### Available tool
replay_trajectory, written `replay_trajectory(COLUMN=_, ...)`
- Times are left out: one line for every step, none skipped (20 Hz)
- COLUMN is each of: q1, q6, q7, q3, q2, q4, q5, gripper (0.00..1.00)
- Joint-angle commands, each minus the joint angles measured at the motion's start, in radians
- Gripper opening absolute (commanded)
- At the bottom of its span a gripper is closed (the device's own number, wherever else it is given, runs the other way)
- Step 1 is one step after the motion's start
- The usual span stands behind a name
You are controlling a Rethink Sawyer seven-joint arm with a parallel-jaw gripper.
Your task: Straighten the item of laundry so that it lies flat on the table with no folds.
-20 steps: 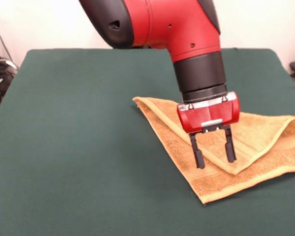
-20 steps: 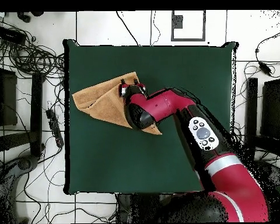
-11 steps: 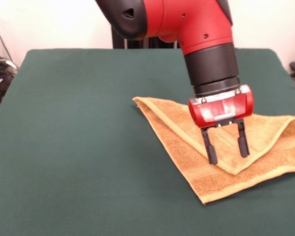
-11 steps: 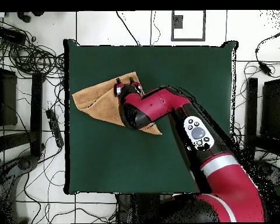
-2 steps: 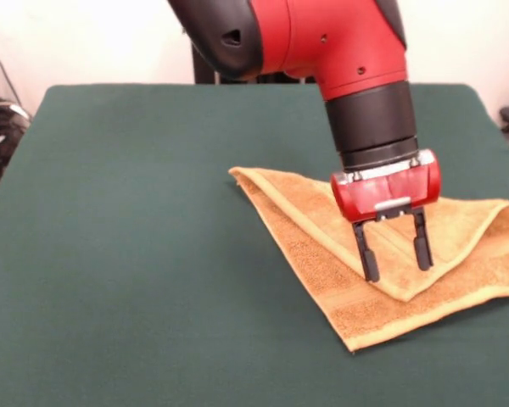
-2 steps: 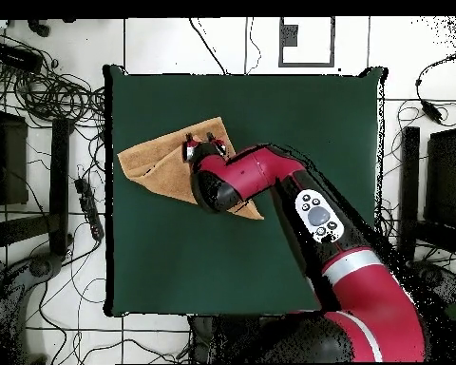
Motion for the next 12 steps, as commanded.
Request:
replay_trajectory(q1=0.022, q6=0.191, q7=-0.152, q3=0.066, q2=0.071, q4=0.058, q5=0.062, gripper=1.0)
replay_trajectory(q1=0.024, q6=0.186, q7=-0.15, q3=0.063, q2=0.069, q4=0.059, q5=0.061, gripper=1.0)
replay_trajectory(q1=0.024, q6=0.183, q7=-0.15, q3=0.066, q2=0.066, q4=0.06, q5=0.061, gripper=1.0)
replay_trajectory(q1=0.024, q6=0.18, q7=-0.149, q3=0.068, q2=0.064, q4=0.061, q5=0.06, gripper=1.0)
replay_trajectory(q1=0.023, q6=0.183, q7=-0.153, q3=0.07, q2=0.065, q4=0.056, q5=0.062, gripper=1.0)
replay_trajectory(q1=0.021, q6=0.184, q7=-0.154, q3=0.073, q2=0.065, q4=0.057, q5=0.062, gripper=1.0)
replay_trajectory(q1=0.015, q6=0.189, q7=-0.165, q3=0.081, q2=0.069, q4=0.054, q5=0.067, gripper=1.0)
replay_trajectory(q1=0.012, q6=0.188, q7=-0.175, q3=0.089, q2=0.075, q4=0.051, q5=0.065, gripper=1.0)
replay_trajectory(q1=0.013, q6=0.182, q7=-0.179, q3=0.089, q2=0.081, q4=0.045, q5=0.058, gripper=1.0)
replay_trajectory(q1=0.019, q6=0.176, q7=-0.187, q3=0.093, q2=0.086, q4=0.037, q5=0.05, gripper=1.0)
replay_trajectory(q1=0.022, q6=0.168, q7=-0.184, q3=0.095, q2=0.088, q4=0.035, q5=0.046, gripper=1.0)
replay_trajectory(q1=0.026, q6=0.16, q7=-0.182, q3=0.098, q2=0.089, q4=0.033, q5=0.042, gripper=1.0)
